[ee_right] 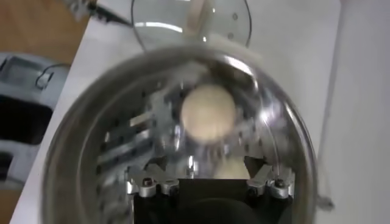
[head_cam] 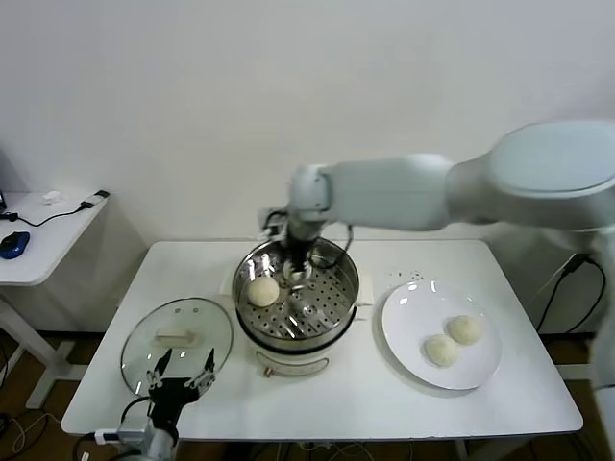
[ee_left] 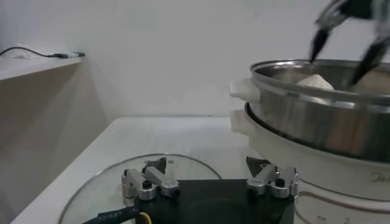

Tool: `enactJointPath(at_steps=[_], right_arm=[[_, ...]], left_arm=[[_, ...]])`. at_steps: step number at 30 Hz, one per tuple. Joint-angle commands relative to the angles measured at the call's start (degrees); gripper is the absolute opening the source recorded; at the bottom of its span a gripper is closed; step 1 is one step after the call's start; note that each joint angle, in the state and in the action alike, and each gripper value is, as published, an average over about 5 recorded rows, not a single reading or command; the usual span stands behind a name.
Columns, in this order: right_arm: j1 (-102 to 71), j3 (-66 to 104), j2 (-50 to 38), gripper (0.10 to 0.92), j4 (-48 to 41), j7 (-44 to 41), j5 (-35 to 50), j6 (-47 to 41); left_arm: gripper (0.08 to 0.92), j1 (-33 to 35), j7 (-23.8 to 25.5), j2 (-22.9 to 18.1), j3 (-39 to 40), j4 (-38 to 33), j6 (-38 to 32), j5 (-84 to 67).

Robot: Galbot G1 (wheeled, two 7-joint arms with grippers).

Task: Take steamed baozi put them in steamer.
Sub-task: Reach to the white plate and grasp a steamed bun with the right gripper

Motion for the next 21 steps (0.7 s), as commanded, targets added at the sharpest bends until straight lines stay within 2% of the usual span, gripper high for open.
enactJointPath(at_steps=[1, 5, 9, 21], right_arm=[[16.42, -14.15, -26.75, 0.823, 15.25, -8.04, -10.37, 5.49], [13.81, -18.57, -36.04, 0.823, 18.02, -7.09, -18.45, 5.75], [4.95, -15.22, -41.2, 0.823, 17.72, -4.58, -22.67, 4.67], [-19.71, 2.46, -41.96, 0.823, 12.22, 1.28, -26.71, 0.86]], left_arm=[[0.823, -0.1, 0.0, 0.04, -0.24, -0.11, -0.03, -0.14], [0.823, -0.36, -0.03, -0.09, -0.52, 0.07, -0.04, -0.31], [0.823, -0.33, 0.01, -0.3, -0.77, -0.03, 0.06, -0.29], [0.823, 1.22, -0.09, -0.9, -1.3, -0.38, -0.11, 0.29]])
